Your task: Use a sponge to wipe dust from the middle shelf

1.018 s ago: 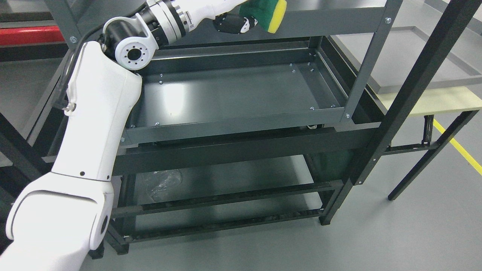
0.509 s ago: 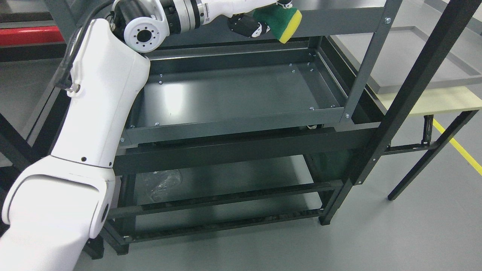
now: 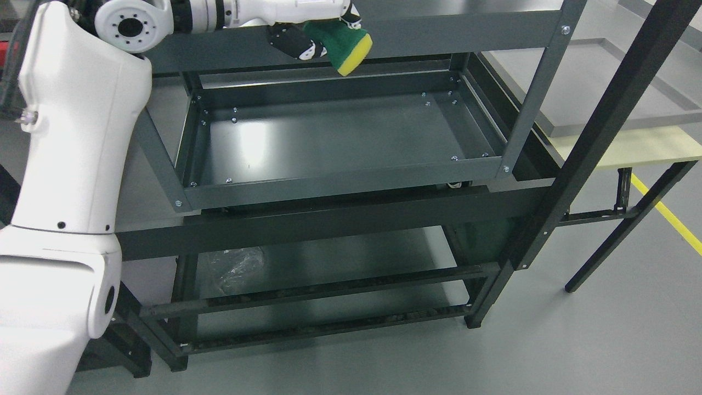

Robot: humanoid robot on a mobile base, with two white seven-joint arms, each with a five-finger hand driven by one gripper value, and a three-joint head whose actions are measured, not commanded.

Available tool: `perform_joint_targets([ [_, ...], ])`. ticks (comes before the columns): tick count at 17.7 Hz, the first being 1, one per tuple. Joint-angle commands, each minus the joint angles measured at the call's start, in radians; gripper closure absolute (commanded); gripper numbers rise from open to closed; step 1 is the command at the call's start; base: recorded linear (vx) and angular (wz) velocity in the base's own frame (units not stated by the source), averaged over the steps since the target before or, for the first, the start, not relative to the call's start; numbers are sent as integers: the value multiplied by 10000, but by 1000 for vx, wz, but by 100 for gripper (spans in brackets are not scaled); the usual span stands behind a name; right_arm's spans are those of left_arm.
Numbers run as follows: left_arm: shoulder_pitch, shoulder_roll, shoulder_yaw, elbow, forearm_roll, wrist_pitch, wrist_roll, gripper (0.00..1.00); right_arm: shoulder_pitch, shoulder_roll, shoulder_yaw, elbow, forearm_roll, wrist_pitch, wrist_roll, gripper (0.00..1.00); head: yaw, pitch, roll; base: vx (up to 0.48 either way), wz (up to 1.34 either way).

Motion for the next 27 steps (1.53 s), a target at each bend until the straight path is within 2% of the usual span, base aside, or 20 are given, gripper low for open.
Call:
perform_joint_targets([
  [1,-63,1795,659,-726,933,-18,-670,93,-11,-175,0,-174,2,722,-1,0,0,0,0,0,0],
  [7,-2,2946,505,-988,2269,-18,-1470,91,4,-175,0,-174,2,722,-1,0,0,0,0,0,0],
  [9,29,2795,475,-973,2270,-18,-1454,91,-11,-175,0,-174,2,722,-1,0,0,0,0,0,0],
  [10,29,2627,459,-973,2240,-18,-1409,91,-11,-175,0,-174,2,722,-1,0,0,0,0,0,0],
  [13,75,1311,154,-729,1981,-18,-1134,93,-11,-175,0,-174,2,722,-1,0,0,0,0,0,0],
  [16,-200,-178,122,495,235,-18,457,93,-11,-175,0,-174,2,722,-1,0,0,0,0,0,0],
  [19,-34,-1039,274,899,214,-18,1382,93,4,-175,0,-174,2,722,-16,0,0,0,0,0,0],
  [20,317,-1434,457,914,807,-4,1520,92,4,-175,0,-174,2,737,-1,0,0,0,0,0,0],
  [24,1117,-1434,598,791,3630,810,1613,92,-11,-175,0,-174,2,737,-1,0,0,0,0,0,0],
  [27,1500,-1434,-227,792,5654,841,2210,92,4,-175,0,-174,2,722,-1,0,0,0,0,0,0],
])
